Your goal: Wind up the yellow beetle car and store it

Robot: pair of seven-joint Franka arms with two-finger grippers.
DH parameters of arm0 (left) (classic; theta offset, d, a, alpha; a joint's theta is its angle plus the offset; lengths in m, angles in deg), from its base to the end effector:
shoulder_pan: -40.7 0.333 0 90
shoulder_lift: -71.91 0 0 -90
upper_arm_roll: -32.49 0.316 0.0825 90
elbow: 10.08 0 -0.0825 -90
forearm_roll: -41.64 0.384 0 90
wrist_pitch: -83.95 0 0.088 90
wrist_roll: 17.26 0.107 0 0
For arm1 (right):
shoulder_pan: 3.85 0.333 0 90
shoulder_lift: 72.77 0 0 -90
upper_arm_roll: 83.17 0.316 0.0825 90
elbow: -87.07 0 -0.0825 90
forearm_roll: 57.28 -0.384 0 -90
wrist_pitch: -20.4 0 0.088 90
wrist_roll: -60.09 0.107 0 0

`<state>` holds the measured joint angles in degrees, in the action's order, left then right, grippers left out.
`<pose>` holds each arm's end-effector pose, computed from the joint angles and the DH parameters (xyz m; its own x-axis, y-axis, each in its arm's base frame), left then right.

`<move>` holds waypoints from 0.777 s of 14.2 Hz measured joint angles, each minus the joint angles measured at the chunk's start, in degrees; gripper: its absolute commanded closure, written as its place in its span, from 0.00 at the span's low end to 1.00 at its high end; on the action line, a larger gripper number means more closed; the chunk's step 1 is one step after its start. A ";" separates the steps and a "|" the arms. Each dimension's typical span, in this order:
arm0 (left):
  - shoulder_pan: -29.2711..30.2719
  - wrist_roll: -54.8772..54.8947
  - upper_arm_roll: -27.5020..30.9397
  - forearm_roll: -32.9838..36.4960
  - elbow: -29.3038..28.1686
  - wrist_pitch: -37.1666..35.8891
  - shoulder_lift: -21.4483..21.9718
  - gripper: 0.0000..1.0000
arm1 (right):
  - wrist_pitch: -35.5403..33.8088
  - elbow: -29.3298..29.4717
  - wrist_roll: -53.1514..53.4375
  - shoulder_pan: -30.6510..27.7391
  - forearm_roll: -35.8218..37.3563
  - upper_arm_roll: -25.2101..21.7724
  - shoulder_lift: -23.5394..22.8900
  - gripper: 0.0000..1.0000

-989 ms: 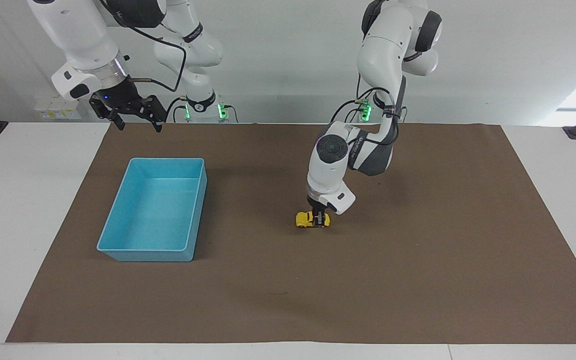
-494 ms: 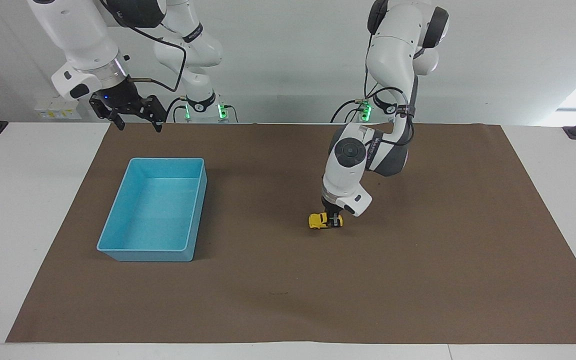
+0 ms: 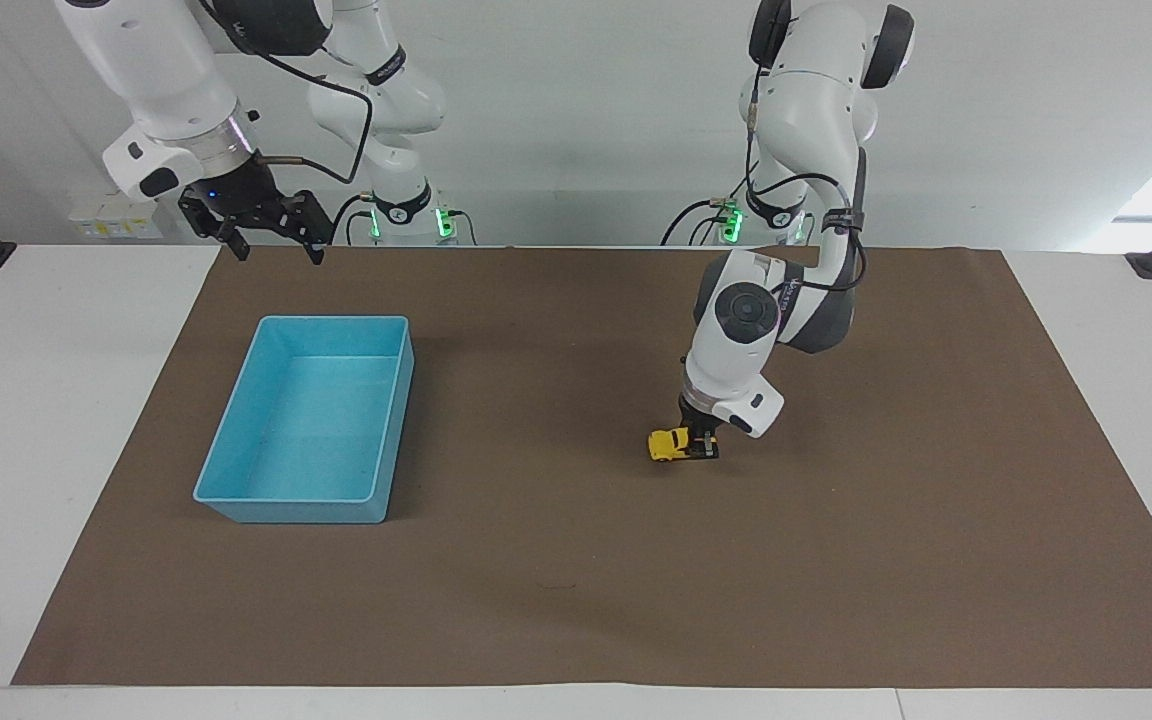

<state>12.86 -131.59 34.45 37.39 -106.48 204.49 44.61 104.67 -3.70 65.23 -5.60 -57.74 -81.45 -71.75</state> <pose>0.5962 -0.2958 0.3201 -0.0097 0.9998 -0.0191 0.9975 0.0083 -0.0695 0.5379 0.0008 0.6197 0.9914 -0.0894 -0.0958 -0.0897 -0.9960 0.0011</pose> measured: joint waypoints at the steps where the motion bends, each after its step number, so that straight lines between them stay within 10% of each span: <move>1: 0.37 0.41 0.01 0.00 -0.30 0.00 0.19 1.00 | 0.00 0.00 0.00 0.00 0.00 0.00 0.00 0.00; 11: 0.64 0.81 0.20 0.01 -0.76 0.10 0.46 1.00 | 0.00 0.00 0.00 0.00 0.00 0.00 0.00 0.00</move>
<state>13.50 -130.78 34.66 37.40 -107.23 204.59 45.07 104.67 -3.70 65.23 -5.60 -57.74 -81.45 -71.75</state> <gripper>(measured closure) 0.586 0.000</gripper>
